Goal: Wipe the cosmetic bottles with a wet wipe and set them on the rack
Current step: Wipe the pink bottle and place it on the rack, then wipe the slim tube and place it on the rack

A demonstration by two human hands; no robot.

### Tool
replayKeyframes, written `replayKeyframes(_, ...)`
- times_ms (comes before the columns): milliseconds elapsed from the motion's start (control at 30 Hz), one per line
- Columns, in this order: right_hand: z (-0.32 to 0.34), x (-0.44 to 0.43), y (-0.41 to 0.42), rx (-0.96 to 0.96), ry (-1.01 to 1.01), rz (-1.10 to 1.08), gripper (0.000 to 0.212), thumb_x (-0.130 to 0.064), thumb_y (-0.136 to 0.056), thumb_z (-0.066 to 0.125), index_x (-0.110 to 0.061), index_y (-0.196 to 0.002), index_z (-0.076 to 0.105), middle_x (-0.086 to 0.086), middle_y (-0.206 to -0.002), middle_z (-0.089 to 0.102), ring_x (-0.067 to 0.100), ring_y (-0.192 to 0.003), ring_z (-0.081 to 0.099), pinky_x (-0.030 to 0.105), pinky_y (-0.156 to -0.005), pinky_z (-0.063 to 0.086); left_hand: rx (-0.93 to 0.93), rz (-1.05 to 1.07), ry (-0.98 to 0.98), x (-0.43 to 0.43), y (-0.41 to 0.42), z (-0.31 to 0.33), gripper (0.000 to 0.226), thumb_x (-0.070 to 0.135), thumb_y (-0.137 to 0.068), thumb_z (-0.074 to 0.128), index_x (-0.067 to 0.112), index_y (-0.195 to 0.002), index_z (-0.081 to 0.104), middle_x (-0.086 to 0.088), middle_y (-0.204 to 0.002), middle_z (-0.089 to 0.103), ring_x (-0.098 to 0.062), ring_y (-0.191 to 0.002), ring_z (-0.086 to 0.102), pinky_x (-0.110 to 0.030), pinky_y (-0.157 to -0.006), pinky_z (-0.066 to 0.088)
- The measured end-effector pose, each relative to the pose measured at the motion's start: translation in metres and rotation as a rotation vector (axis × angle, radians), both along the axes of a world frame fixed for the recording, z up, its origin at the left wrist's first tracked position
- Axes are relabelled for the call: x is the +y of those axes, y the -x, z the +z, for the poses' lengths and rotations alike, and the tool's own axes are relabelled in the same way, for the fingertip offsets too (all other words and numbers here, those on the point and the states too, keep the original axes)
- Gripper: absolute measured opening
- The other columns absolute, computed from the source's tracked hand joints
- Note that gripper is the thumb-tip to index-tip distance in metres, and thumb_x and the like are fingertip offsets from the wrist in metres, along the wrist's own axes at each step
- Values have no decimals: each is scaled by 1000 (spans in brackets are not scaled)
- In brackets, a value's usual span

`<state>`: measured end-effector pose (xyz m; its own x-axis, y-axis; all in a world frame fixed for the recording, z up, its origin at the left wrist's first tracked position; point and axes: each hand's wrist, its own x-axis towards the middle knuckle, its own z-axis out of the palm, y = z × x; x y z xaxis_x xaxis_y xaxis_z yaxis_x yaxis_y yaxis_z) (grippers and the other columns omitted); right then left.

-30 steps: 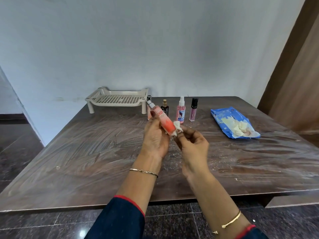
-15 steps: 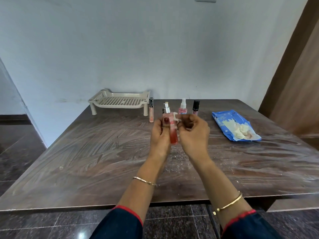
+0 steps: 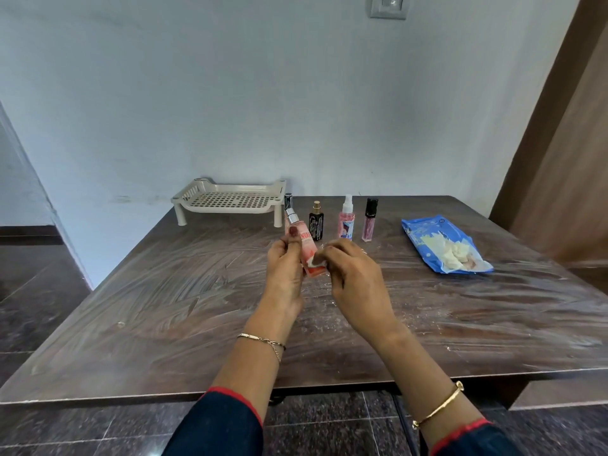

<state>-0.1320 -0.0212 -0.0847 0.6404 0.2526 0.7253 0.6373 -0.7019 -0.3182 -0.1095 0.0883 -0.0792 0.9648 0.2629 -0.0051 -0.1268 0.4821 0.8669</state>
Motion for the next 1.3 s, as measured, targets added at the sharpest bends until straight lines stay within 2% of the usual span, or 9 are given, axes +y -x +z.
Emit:
replayKeyframes(133,6,-3,-2,11,9,5,20,5,-84,62,-11,-94,68,-1,-99,62,13,-83,60,18,-73,44,49,2,-34,1,3,5,22,28,-97,52,9,-106,53,-7,-81,62,-20,-76,61,-39,-76,55)
replayKeyframes(233,13,-4,-6,40,35,-8,19,4,-86,60,-12,-94,68,-1,-98,62,12,-82,58,19,-73,42,63,28,-68,7,3,13,25,27,-99,49,7,-112,53,-5,-84,63,-17,-77,62,-38,-80,55)
replayKeyframes(333,16,-5,-13,103,-71,-90,22,4,-86,57,-15,-88,67,-6,-92,59,8,-79,55,18,-70,41,109,64,-93,17,1,19,26,26,-99,48,7,-116,54,-8,-96,65,-23,-93,63,-45,-92,52)
replayKeyframes(433,19,-2,-19,279,-358,-57,30,10,-84,55,-18,-83,65,-4,-92,63,12,-80,61,20,-70,49,110,99,-143,35,-5,26,24,26,-97,51,8,-112,57,-9,-101,66,-25,-100,64,-43,-89,54)
replayKeyframes(600,30,10,-32,707,-1008,161,26,14,-87,54,-9,-91,65,6,-94,66,16,-81,65,17,-66,56,66,165,-310,74,-28,42,23,30,-92,59,9,-102,61,-7,-93,70,-18,-82,69,-33,-74,58)
replayKeyframes(733,37,19,-53,898,-1373,235,21,14,-87,54,-5,-85,62,10,-86,65,15,-73,63,20,-67,57,40,280,-533,108,-69,55,26,33,-89,64,9,-101,62,-8,-99,71,-22,-85,70,-40,-79,58)
replayKeyframes(933,46,30,-79,955,-1402,313,16,12,-86,56,-2,-88,62,14,-91,67,18,-81,66,24,-70,58,17,403,-788,126,-124,63,36,30,-91,61,11,-121,53,-5,-115,64,-23,-102,62,-37,-88,53)
replayKeyframes(1067,49,29,-93,962,-1378,345,15,10,-85,59,-3,-91,64,14,-92,70,18,-81,67,24,-72,58,-16,450,-1055,132,-155,59,32,23,-93,58,5,-119,55,-13,-118,64,-28,-108,59,-28,-84,40)
replayKeyframes(1300,43,20,-106,928,-1420,347,16,10,-83,60,-4,-88,67,11,-91,72,18,-84,68,22,-73,58,-23,393,-1213,127,-199,49,28,17,-92,58,0,-114,56,-18,-114,64,-33,-106,58,-29,-80,38)
